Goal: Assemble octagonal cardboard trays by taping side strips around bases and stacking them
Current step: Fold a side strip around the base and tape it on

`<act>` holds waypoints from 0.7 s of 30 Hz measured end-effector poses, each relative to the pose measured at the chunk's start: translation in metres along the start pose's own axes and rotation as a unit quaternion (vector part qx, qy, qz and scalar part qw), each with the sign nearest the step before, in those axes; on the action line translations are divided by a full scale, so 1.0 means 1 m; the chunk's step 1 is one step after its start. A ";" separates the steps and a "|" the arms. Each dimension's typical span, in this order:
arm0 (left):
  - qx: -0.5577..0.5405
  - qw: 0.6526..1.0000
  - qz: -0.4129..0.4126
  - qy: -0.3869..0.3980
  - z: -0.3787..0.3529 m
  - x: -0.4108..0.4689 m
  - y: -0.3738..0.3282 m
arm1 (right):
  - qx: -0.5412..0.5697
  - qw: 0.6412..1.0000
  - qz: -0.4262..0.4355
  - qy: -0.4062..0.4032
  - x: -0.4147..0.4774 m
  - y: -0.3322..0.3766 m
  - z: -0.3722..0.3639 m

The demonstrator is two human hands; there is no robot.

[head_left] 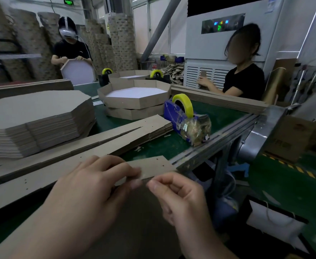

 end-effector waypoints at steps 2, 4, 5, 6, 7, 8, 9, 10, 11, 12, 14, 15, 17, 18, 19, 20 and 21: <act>0.004 1.000 -0.004 0.004 0.000 -0.002 0.001 | 0.007 0.999 -0.024 -0.030 -0.002 -0.007 -0.001; 0.011 1.000 -0.011 0.003 0.000 -0.004 0.002 | 0.015 0.999 -0.021 -0.046 -0.002 -0.007 -0.002; 0.013 1.000 -0.013 0.003 0.000 -0.004 0.002 | 0.017 0.998 -0.019 -0.052 -0.002 -0.006 -0.003; 0.014 1.000 -0.014 0.003 -0.001 -0.005 0.002 | 0.017 0.998 -0.019 -0.056 -0.003 -0.005 -0.003; 0.014 1.000 -0.015 0.003 -0.001 -0.005 0.001 | 0.013 0.998 -0.023 -0.057 -0.003 -0.004 -0.004; 0.014 1.000 -0.018 0.001 -0.001 -0.005 0.001 | 0.007 0.998 -0.028 -0.056 -0.003 -0.004 -0.003; 0.016 1.000 -0.021 -0.001 -0.002 -0.006 0.000 | -0.002 0.998 -0.034 -0.057 -0.003 -0.004 -0.002; 0.019 1.000 -0.023 -0.003 -0.002 -0.006 -0.001 | -0.011 0.997 -0.043 -0.061 -0.003 -0.004 0.000; 0.021 1.000 -0.023 -0.005 -0.002 -0.006 -0.001 | -0.019 0.996 -0.053 -0.065 -0.002 -0.005 0.001; 0.021 1.000 -0.022 -0.006 -0.002 -0.006 -0.001 | -0.027 0.995 -0.064 -0.066 -0.002 -0.005 0.002; 0.025 0.999 -0.022 -0.008 -0.002 -0.007 -0.002 | -0.043 0.994 -0.082 -0.056 -0.001 -0.005 0.003; 0.026 0.999 -0.022 -0.008 -0.002 -0.007 -0.002 | -0.047 0.993 -0.091 -0.051 -0.001 -0.005 0.003; 0.027 0.999 -0.021 -0.008 -0.001 -0.008 -0.003 | -0.049 0.992 -0.108 -0.043 -0.001 -0.005 0.003; 0.026 1.000 -0.016 -0.005 -0.001 -0.008 -0.003 | -0.049 0.991 -0.115 -0.041 -0.002 -0.005 0.003; 0.022 1.000 -0.009 -0.002 0.000 -0.008 -0.003 | -0.047 0.991 -0.121 -0.039 -0.002 -0.006 0.002; 0.017 1.000 -0.004 0.004 0.002 -0.009 -0.003 | -0.042 0.990 -0.126 -0.038 -0.002 -0.007 0.002; 0.016 1.000 -0.007 0.011 0.003 -0.009 -0.004 | -0.038 0.990 -0.129 -0.034 -0.002 -0.007 0.002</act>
Point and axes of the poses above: each hand's wrist, its own x-axis towards the middle knuckle, its own z-axis out of the back of the hand, y = z × x, the point moved 5 cm from there along x, towards the middle knuckle, and after that the axes turned 14 degrees about z, right-handed, at the moved point
